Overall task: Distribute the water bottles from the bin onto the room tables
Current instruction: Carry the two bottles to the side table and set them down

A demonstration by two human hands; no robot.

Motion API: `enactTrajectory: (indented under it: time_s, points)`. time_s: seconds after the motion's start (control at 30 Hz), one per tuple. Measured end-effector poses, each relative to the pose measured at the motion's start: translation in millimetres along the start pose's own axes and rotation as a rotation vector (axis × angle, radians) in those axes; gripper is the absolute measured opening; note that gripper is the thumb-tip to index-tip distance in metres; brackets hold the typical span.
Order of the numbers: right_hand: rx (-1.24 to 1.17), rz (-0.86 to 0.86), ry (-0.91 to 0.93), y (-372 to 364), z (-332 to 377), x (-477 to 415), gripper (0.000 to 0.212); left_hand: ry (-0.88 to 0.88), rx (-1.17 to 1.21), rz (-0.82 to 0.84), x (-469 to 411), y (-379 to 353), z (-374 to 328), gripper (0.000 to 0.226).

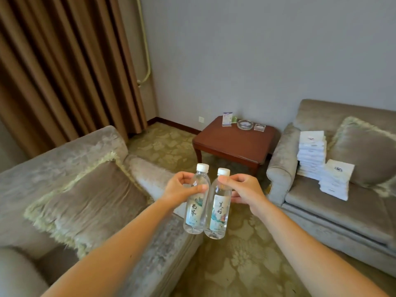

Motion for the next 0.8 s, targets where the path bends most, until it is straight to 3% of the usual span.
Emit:
enactTrajectory:
  time_s: [0.23,0.8]
  points:
    - [0.003,-0.081,-0.033,24,8,-107,0.035,0.010,0.061,0.092,-120,-24,-8,0.055]
    - [0.019,-0.016,-0.002,151,60,-430,0.035,0.015,0.077,0.015,-443,-134,-60,0.057]
Point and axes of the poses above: each hand's wrist, its own x-axis away from the middle knuckle, its own y-axis out of the back of the hand, z = x × y, the point moved 3 cm from there along -x, towards the middle knuckle
